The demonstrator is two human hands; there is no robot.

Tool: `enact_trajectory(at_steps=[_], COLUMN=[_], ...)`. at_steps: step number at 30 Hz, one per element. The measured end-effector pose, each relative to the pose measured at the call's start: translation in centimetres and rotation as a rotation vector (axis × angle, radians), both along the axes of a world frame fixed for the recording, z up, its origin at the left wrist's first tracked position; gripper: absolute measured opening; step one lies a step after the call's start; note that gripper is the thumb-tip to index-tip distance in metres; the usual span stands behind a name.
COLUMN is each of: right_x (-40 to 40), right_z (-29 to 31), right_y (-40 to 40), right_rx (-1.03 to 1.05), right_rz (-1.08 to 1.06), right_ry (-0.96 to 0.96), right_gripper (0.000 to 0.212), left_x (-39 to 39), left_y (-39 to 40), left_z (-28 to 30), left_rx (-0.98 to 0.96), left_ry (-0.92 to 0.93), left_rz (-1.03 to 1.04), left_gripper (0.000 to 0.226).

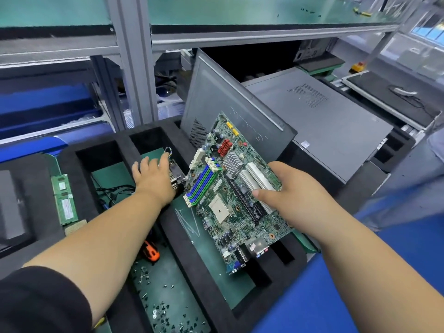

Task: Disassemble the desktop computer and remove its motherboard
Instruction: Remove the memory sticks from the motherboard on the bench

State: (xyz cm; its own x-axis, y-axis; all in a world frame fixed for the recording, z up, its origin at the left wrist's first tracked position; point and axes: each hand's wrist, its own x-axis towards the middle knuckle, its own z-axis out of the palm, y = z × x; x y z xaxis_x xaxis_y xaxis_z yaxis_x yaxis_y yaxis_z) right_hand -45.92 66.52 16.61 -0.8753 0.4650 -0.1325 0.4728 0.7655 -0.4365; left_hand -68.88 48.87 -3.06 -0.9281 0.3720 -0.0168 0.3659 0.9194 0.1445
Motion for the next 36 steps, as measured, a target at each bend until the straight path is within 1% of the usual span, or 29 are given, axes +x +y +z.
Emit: enact_trajectory(at_steps=[3,6,10,13,15,21,25,27,30,33,36], right_x=[0.0,-0.1,-0.2,-0.2,-0.2,-0.7,-1.0,-1.3,-1.6,-1.5,-1.5], right_z=[-0.7,-1.5,-2.8,-4.0,-4.8,-7.5,-7.8,-7.7,-7.6,-7.5,-7.7], right_y=[-0.4,-0.5,-0.7,-1.0,-1.2,-1.2,-0.6,-0.3,0.1,0.5,1.1], right_rx=[0.025,-0.022,-0.089,-0.111,-0.130,-0.146,-0.119,-0.070,0.014,-0.036,-0.112], right_rz=[0.027,0.036,0.051,0.056,0.043,0.065,0.098,0.125,0.145,0.134,0.101], right_ry=[-0.023,-0.054,-0.093,-0.111,-0.118,-0.117,-0.135,-0.173,-0.173,-0.136,-0.079], right_gripper=[0.043,0.039,0.032,0.035,0.041,0.054,0.051,0.050,0.053,0.053,0.048], left_x=[0.5,1.2,3.3,5.2,6.5,10.1,12.4,13.5,15.3,17.3,19.0], left_y=[-0.5,-1.5,-3.2,-5.2,-6.7,-9.6,-10.8,-11.1,-11.7,-12.5,-13.6], left_z=[0.4,1.2,2.5,3.3,3.6,4.6,5.1,5.4,6.1,6.8,7.2], left_rx=[0.137,0.275,0.356,0.383,0.395,0.400,0.422,0.432,0.447,0.452,0.433], left_ry=[-0.024,-0.053,-0.046,-0.028,-0.026,-0.036,-0.075,-0.072,-0.073,-0.064,-0.075], left_rz=[-0.009,0.002,0.027,0.011,0.012,0.087,0.140,0.158,0.205,0.252,0.264], left_gripper=[0.099,0.088,0.077,0.075,0.074,0.063,0.060,0.058,0.053,0.051,0.050])
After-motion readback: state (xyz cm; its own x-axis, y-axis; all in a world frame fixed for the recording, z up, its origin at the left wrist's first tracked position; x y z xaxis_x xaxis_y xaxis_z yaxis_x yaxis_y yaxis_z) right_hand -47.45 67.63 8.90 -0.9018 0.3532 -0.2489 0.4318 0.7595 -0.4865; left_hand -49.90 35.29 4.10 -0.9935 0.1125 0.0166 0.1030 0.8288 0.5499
